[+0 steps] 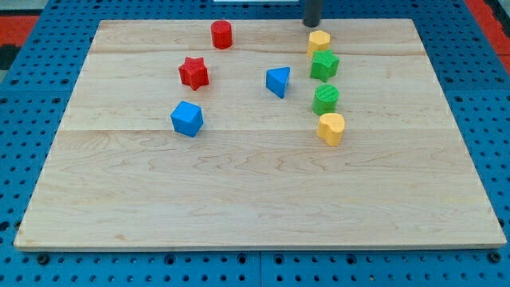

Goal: Place the green star to the top left of the blue triangle

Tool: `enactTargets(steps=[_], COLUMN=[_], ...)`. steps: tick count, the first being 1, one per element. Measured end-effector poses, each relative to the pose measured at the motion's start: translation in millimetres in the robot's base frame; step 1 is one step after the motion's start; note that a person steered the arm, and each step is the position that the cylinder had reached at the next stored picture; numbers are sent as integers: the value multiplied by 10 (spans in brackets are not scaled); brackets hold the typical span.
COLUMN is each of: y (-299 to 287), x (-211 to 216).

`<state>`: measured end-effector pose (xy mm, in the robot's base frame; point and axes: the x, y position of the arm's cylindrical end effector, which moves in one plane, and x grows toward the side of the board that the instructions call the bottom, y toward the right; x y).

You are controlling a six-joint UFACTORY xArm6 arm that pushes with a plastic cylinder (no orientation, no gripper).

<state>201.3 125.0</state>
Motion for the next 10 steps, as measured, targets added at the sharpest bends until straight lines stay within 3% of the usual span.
enactTargets(steps=[1, 3, 6, 8, 10], y=[693, 969, 799, 680, -105], x=[433, 581, 517, 1056, 1137])
